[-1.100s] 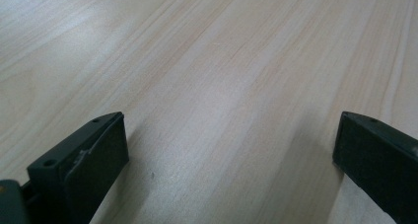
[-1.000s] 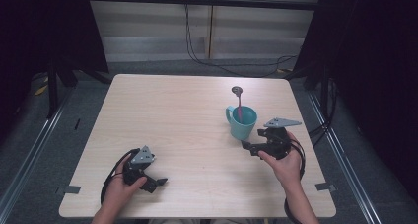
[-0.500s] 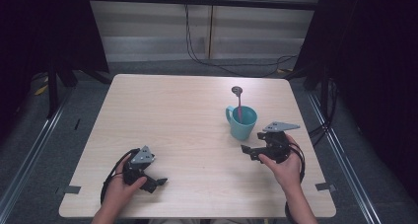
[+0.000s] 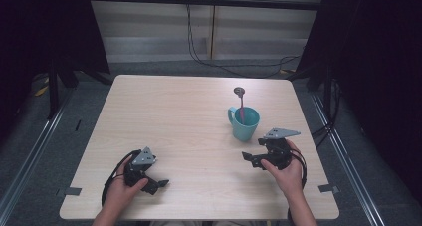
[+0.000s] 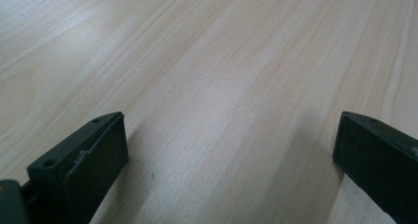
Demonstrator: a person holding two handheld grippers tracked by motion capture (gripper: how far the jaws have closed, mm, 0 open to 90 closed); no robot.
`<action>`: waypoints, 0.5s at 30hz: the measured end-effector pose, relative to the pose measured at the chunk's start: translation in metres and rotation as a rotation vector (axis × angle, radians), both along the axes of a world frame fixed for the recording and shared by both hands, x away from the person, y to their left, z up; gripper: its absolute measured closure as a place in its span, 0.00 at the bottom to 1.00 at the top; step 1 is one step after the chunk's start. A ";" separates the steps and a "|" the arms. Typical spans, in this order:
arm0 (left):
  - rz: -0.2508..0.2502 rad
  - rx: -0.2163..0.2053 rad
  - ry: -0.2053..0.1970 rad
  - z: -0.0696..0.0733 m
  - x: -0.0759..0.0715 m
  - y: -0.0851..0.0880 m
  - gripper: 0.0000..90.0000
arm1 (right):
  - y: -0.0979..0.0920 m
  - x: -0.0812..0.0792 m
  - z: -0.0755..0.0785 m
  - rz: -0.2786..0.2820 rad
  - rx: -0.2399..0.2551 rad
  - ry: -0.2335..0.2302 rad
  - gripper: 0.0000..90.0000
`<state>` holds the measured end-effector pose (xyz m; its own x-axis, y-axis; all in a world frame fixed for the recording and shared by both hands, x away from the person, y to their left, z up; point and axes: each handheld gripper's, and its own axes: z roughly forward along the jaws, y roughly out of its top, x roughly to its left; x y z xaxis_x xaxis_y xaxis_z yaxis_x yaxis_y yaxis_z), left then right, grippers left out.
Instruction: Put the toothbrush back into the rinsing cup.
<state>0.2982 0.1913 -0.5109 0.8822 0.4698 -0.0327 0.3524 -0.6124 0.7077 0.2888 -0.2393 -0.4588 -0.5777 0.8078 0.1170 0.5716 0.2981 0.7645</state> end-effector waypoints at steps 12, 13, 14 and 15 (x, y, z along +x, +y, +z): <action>0.000 -0.001 0.003 0.000 0.000 0.000 0.00 | -0.002 -0.007 -0.013 0.012 -0.036 0.016 0.17; 0.002 0.001 0.000 0.000 0.000 0.000 0.00 | -0.001 -0.007 -0.014 0.012 -0.044 0.019 0.17; 0.000 -0.001 0.003 0.000 0.000 0.000 0.00 | -0.001 -0.008 -0.016 0.015 -0.054 0.020 0.17; 0.002 0.000 0.001 0.000 0.000 0.000 0.00 | -0.001 -0.009 -0.017 0.017 -0.055 0.020 0.17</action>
